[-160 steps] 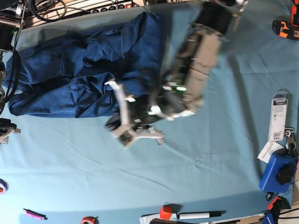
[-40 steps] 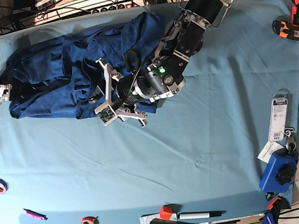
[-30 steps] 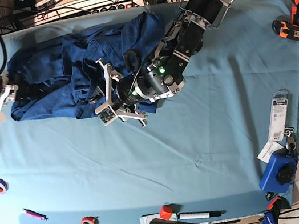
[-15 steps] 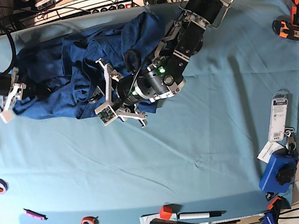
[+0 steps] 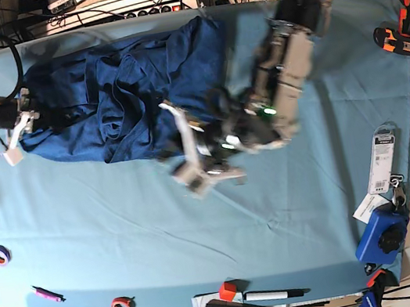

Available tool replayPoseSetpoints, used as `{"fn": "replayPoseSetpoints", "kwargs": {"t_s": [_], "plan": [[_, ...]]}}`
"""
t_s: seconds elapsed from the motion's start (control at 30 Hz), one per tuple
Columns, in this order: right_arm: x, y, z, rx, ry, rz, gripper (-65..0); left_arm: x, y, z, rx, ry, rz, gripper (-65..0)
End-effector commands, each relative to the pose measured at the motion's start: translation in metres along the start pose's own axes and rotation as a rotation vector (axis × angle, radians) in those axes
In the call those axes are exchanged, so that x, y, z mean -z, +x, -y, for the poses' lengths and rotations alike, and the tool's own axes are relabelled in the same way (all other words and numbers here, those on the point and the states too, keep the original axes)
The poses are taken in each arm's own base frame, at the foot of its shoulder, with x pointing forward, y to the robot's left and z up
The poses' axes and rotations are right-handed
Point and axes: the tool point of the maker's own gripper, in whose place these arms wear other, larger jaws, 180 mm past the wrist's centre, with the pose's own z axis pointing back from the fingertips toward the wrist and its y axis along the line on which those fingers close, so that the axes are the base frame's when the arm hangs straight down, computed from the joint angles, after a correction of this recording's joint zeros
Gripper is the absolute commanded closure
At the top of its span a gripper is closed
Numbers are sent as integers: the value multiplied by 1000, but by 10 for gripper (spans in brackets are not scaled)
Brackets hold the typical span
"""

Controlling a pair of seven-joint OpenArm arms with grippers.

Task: Layout the t-shirt on the table in an organized manner, then fold the t-shirt properly
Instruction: 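Fold the grasped end with the right gripper toward the left gripper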

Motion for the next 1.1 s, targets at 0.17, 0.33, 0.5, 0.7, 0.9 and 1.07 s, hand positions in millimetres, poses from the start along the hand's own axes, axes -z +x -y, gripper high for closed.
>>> {"fn": "replayPoseSetpoints", "kwargs": {"t_s": [0.17, 0.33, 0.5, 0.7, 0.9, 1.07], "plan": [[-9, 41, -48, -225, 42, 65, 0, -34, -22, -41, -37, 78, -8, -230], [-7, 35, -82, -355, 66, 45, 0, -54, -53, -53, -98, 104, -49, -230], [11, 16, -122, -411, 153, 63, 0, -61, -64, -49, -132, 73, -44, -230], [36, 6, -167, -416, 264, 141, 0, -61, -65, -43, -137, 50, -39, -230], [63, -5, -161, -425, 158, 114, 0, -61, -66, -43, -137, 50, -39, -230], [73, -15, -140, -432, 39, 54, 0, -61, -66, -43, -137, 51, -40, -230]]}}
